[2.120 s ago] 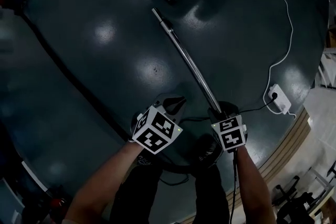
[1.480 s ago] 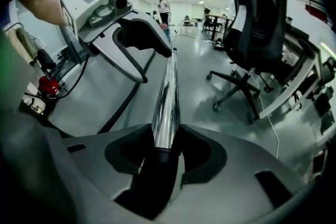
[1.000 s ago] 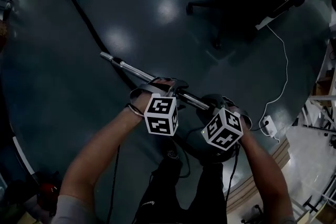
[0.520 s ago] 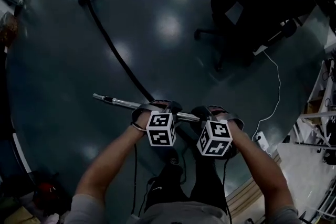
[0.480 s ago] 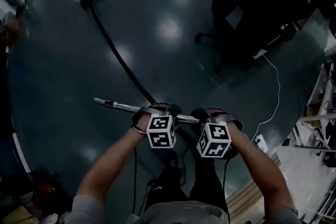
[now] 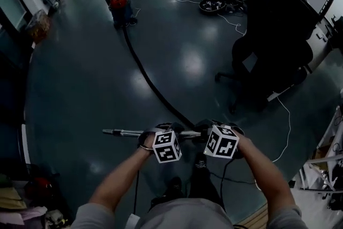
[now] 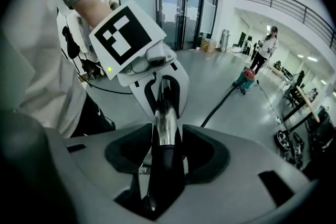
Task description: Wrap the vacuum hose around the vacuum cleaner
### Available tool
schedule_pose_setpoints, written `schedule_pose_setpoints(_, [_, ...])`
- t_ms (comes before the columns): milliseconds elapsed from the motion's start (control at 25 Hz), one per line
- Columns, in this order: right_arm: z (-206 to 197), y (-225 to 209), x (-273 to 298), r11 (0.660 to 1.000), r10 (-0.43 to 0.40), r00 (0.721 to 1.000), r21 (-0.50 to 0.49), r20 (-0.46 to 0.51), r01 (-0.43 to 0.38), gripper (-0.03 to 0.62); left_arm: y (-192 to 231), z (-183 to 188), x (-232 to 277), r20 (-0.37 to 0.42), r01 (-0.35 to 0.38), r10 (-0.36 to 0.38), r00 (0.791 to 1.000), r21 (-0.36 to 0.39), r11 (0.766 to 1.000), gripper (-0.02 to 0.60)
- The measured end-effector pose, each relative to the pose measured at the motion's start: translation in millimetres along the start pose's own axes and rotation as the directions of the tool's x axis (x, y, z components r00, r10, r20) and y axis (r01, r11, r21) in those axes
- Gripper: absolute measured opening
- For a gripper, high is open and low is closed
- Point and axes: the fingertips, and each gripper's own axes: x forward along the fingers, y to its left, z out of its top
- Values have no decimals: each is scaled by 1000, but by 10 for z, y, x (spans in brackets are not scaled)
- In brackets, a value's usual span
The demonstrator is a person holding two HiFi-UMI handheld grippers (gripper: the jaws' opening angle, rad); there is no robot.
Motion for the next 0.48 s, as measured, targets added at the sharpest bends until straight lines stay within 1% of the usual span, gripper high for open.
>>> schedule_pose_setpoints(40, [46,-53,-70,1000,2,1000,-14,19,-2,164,37,5,-42,-9,-7,7,1000,-34,999,163])
schedule_pose_setpoints(120, [145,-229,-247,998,-24,998,-51,64,27,164,160,-33,-101,-29,-25,22,999,-121,992,161])
schedule_pose_setpoints(160, [203,-337,-364,997,-46,994,-62,96,52,164,234,-72,-128,-38,-38,33,999,-171,985,161])
schedule_pose_setpoints(240, [325,-549,-642,992,-101,978,-53,182,112,164,383,-154,-188,-45,-73,63,997,-274,959,160])
schedule_pose_setpoints(320, [403,-738,-933,986,-159,947,-1,279,166,164,548,-169,-267,-37,-117,112,993,-363,924,160])
schedule_pose_setpoints(360, [403,-812,-1062,983,-183,928,46,325,178,164,630,-139,-307,-32,-141,140,990,-397,907,160])
schedule_pose_setpoints(400, [382,-868,-1168,979,-199,909,102,365,174,164,703,-96,-340,-29,-163,167,986,-425,891,160])
schedule_pose_setpoints(480, [326,-931,-1290,972,-203,883,200,424,127,164,815,-9,-392,-32,-205,215,976,-462,863,160])
